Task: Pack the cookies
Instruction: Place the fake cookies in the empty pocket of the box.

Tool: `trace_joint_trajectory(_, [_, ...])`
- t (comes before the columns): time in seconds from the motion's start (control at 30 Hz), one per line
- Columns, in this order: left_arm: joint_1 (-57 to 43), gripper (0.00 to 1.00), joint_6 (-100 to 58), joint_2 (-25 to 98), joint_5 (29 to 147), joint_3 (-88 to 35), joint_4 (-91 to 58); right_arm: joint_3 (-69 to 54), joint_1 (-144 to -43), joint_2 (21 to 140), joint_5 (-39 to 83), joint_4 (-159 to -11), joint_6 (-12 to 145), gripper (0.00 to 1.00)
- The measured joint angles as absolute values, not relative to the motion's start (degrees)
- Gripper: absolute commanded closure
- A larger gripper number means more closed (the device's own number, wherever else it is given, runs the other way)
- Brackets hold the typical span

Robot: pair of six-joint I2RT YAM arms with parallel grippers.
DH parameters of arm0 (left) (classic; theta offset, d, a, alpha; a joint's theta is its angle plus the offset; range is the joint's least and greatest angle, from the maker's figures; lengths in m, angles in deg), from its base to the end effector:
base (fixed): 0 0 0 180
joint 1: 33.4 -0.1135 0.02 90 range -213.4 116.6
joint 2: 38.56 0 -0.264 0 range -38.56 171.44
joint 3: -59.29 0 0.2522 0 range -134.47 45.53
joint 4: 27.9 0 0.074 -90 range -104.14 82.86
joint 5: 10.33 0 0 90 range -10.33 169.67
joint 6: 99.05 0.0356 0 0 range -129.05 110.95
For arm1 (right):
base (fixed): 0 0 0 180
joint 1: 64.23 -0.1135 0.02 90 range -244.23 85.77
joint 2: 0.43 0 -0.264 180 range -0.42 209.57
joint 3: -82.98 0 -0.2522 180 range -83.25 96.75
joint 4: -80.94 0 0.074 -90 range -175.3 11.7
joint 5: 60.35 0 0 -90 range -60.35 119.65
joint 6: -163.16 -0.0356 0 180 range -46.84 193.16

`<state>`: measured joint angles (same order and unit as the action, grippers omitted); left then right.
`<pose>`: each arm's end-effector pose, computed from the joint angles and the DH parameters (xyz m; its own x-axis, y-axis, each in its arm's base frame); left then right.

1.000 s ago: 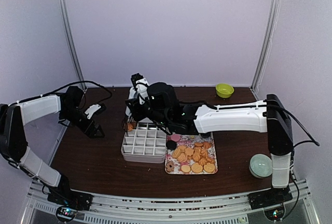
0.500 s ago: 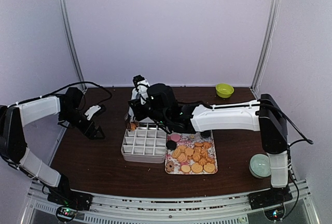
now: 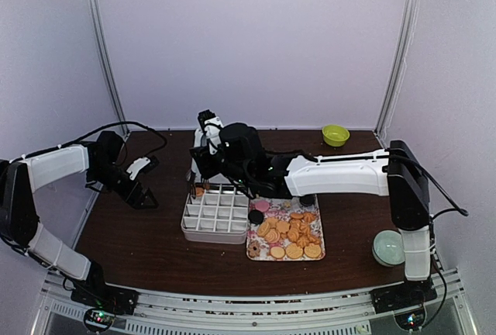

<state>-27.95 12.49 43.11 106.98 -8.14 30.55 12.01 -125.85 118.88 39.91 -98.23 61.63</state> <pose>0.2549 -0.0407 0.2118 -0.8031 0.4043 -0.4376 0.5538 0.7774 -0.2982 0.2453 0.4407 0.2777 -0.2462 -0.0419 -0.9683 -0.7486 0.6428 0.1625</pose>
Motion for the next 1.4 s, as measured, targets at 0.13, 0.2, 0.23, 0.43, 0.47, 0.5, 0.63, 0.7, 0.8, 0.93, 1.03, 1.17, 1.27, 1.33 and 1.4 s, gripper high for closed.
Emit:
trace_joint_trajectory(0.13, [-27.95, 0.19, 12.47, 43.11, 107.35, -8.14, 30.63, 12.01, -125.85, 118.86, 39.91, -98.43, 62.35, 0.63])
trace_joint_trajectory(0.2, [-27.95, 0.19, 12.45, 43.11, 107.59, -8.14, 30.68, 12.01, -125.85, 118.86, 39.91, -98.45, 62.53, 0.65])
trace_joint_trajectory(0.23, [-27.95, 0.19, 12.45, 43.11, 107.74, -8.14, 30.68, 12.01, -125.85, 118.86, 39.91, -98.45, 62.57, 0.66])
trace_joint_trajectory(0.43, [-27.95, 0.19, 12.1, 43.11, 108.14, -8.14, 30.7, 12.01, -125.85, 118.86, 39.89, -98.97, 62.77, 0.67])
trace_joint_trajectory(0.47, [-27.95, 0.19, 12.06, 43.11, 108.2, -8.14, 30.7, 12.01, -125.85, 118.86, 39.89, -99.04, 62.77, 0.67])
trace_joint_trajectory(0.5, [-27.95, 0.19, 12.06, 43.11, 108.27, -8.14, 30.7, 12.01, -125.85, 118.86, 39.89, -99.08, 62.77, 0.66])
trace_joint_trajectory(0.63, [-27.95, 0.19, 12.01, 43.11, 108.48, -8.14, 30.72, 12.01, -125.85, 118.82, 39.95, -99.3, 63.01, 0.66])
trace_joint_trajectory(0.7, [-27.95, 0.2, 11.97, 43.11, 108.64, -8.14, 30.72, 12.01, -125.83, 118.77, 40.11, -99.28, 63.45, 0.66])
trace_joint_trajectory(0.8, [-27.95, 0.2, 11.79, 43.11, 108.94, -8.14, 30.72, 12.01, -125.72, 118.73, 40.19, -99.26, 63.97, 0.66])
trace_joint_trajectory(0.93, [-27.95, 0.2, 11.55, 43.11, 109.34, -8.14, 30.72, 12.01, -125.4, 118.73, 40.26, -99.21, 64.12, 0.66])
trace_joint_trajectory(1.03, [-27.95, 0.2, 11.42, 43.11, 109.51, -8.14, 30.72, 12.01, -125.22, 118.73, 40.43, -99.21, 64.25, 0.66])
trace_joint_trajectory(1.17, [-27.95, 0.2, 11.34, 43.11, 109.86, -8.14, 30.72, 12.07, -125.13, 118.73, 40.59, -98.78, 64.41, 0.66])
trace_joint_trajectory(1.27, [-27.95, 0.21, 11.18, 43.11, 110.32, -8.14, 30.74, 12.07, -125.05, 118.55, 40.59, -98.27, 64.45, 0.66])
trace_joint_trajectory(1.33, [-27.95, 0.21, 11.1, 43.11, 110.58, -8.16, 30.74, 11.94, -124.94, 117.85, 40.7, -97.66, 64.52, 0.66])
trace_joint_trajectory(1.4, [-27.95, 0.21, 10.94, 43.13, 110.74, -8.16, 30.72, 10.63, -124.85, 115.91, 41.26, -97.49, 64.76, 0.66])
